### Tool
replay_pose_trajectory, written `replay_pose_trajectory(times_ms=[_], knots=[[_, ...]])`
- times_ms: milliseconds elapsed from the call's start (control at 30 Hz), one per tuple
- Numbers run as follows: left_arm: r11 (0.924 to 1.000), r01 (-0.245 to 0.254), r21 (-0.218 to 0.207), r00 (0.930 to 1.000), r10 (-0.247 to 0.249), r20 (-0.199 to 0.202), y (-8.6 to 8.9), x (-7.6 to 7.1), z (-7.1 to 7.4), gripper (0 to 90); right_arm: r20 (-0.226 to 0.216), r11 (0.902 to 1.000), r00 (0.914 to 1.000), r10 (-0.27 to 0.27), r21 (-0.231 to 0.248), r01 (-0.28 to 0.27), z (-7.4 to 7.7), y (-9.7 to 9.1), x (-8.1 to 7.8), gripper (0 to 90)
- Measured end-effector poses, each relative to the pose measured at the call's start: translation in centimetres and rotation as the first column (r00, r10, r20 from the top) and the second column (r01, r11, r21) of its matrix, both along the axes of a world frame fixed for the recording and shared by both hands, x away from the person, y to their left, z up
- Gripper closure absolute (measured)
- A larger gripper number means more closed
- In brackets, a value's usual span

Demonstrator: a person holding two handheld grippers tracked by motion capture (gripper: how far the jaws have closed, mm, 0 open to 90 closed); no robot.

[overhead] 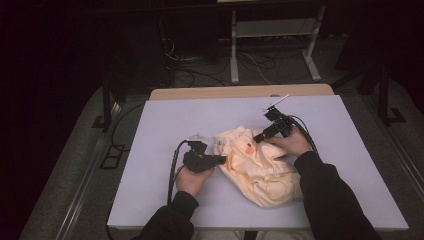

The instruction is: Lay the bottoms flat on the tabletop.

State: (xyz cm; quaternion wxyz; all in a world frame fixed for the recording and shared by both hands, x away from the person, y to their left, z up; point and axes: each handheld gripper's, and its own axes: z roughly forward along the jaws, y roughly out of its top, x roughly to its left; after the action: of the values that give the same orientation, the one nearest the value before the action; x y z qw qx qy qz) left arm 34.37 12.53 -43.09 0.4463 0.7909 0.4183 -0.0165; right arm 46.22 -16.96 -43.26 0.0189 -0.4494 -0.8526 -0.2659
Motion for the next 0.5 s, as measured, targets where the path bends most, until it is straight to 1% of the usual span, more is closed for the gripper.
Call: replay_pose_trajectory(times_ms=[33, 67, 100, 133, 167, 200, 233, 267, 333, 500], knots=[[1.0, 0.0, -0.002, 1.0, 0.0, 0.003, 0.0, 0.0, 0.0, 84.0, 0.001, 0.9997, 0.9999, 0.011, -0.02, -0.011, 0.1, 0.2, -0.1, 49.3], [1.0, 0.0, -0.002, 1.0, 0.0, 0.005, 0.1, 0.0, 0.1, 84.0, 0.001, 0.9997, 0.9999, 0.011, -0.02, -0.011, 0.1, 0.2, -0.1, 49.3], [1.0, -0.002, -0.004, 1.0, 0.002, 0.006, 0.1, -0.1, 0.1, 84.0, 0.0, 0.9995, 0.9999, 0.013, -0.028, -0.013, 0.1, 0.2, -0.2, 54.2], [1.0, -0.001, -0.003, 1.0, 0.001, 0.006, 0.1, 0.0, 0.2, 84.0, 0.0, 0.9994, 0.9998, 0.02, -0.029, -0.02, 0.2, 0.2, -0.2, 61.3], [1.0, -0.001, 0.0, 1.0, 0.001, 0.005, 0.1, 0.0, 0.1, 84.0, -0.001, 0.9993, 0.9995, 0.031, -0.022, -0.031, 0.3, 0.2, -0.4, 71.6], [1.0, -0.001, 0.0, 1.0, 0.001, 0.005, 0.1, 0.0, 0.1, 83.9, -0.001, 0.9993, 0.9995, 0.031, -0.022, -0.031, 0.3, 0.2, -0.4, 71.6], [1.0, 0.0, 0.001, 1.0, 0.0, 0.004, 0.2, 0.0, 0.1, 84.0, -0.003, 0.9994, 0.9996, 0.029, -0.021, -0.029, 0.4, 0.1, -0.5, 77.8], [1.0, 0.0, 0.001, 1.0, 0.0, 0.004, 0.2, 0.0, 0.1, 84.0, 0.002, 0.9996, 0.9997, 0.025, -0.016, -0.025, 0.6, 0.0, -0.5, 81.2], [1.0, -0.003, -0.001, 1.0, 0.003, 0.003, 0.2, 0.1, 0.2, 84.0, 0.008, 0.9997, 0.9998, 0.02, -0.013, -0.02, 0.8, 0.0, -0.6, 82.4], [1.0, -0.008, 0.003, 0.9999, 0.008, 0.014, 0.4, 0.2, 0.7, 83.9, 0.015, 0.9994, 0.9999, 0.006, -0.033, -0.005, 1.6, -0.3, -1.0, 83.8]])
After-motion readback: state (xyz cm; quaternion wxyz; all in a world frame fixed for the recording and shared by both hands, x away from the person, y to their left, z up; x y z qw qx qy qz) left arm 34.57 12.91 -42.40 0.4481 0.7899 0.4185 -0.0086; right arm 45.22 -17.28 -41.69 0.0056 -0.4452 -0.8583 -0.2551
